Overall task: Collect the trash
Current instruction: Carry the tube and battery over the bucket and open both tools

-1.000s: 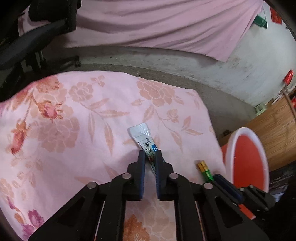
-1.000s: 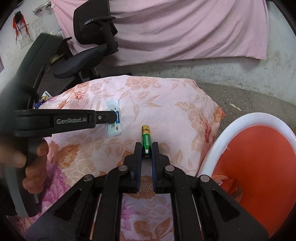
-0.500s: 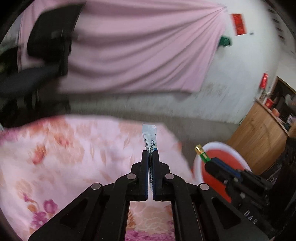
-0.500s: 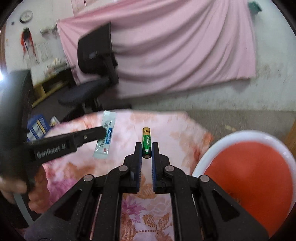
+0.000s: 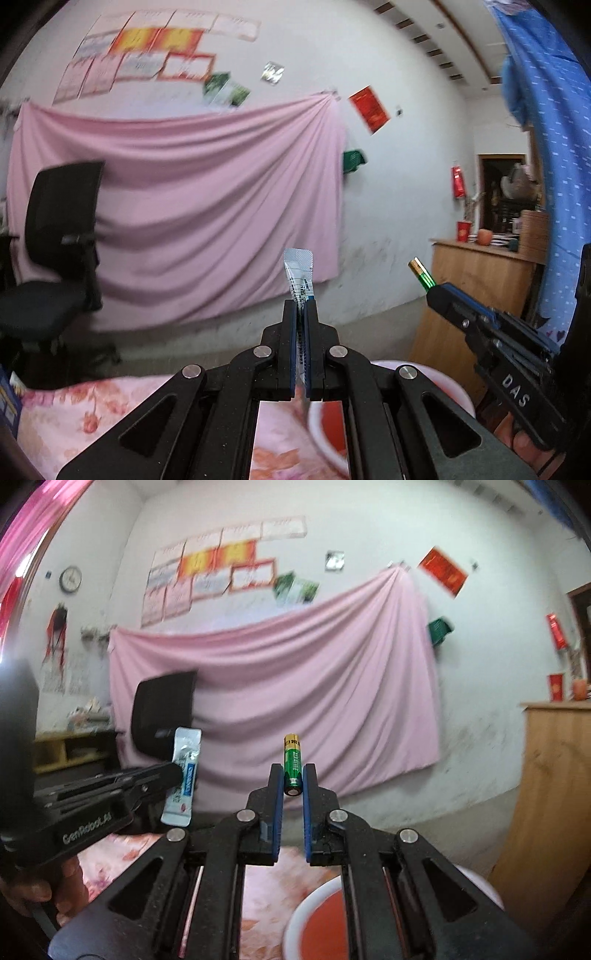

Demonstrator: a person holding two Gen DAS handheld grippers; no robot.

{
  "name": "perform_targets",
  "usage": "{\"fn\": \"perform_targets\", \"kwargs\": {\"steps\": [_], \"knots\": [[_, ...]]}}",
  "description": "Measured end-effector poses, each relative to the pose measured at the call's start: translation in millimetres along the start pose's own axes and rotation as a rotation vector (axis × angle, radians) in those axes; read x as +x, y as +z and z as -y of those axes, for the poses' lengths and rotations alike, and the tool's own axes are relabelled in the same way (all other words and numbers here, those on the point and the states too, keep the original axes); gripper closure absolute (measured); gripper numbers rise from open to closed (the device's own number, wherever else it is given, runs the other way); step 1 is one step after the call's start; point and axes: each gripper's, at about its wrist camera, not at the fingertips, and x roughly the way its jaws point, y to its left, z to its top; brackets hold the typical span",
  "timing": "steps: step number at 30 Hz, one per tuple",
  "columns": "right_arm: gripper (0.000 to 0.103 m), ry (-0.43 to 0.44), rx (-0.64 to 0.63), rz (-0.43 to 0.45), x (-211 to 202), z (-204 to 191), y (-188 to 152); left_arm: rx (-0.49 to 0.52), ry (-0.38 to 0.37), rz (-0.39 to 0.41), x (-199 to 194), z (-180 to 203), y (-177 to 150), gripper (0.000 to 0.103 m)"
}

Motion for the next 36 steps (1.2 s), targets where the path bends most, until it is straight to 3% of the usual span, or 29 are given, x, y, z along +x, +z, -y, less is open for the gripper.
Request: {"fn": "perform_targets", "kwargs": {"steps": [4, 9, 17, 36], "knots": [[0.071, -0.064, 0.005, 0.036, -19, 16, 6, 0.054, -0.057, 0.024, -3, 30, 3, 0.102], [0.071, -0.114, 0.024, -0.001, -29, 38, 5, 0.072, -0.108, -0.003, 4, 65, -2, 0.102], [0.071, -0.171, 0.039, -0.125, -38, 66, -14, 0.023, -0.153, -0.122, 34, 97, -19, 0.102], [0.071, -0.198, 0.153, -0.380, -14, 101, -53, -0.096, -0.173, -0.478, 97, 96, -46, 0.101]]}}
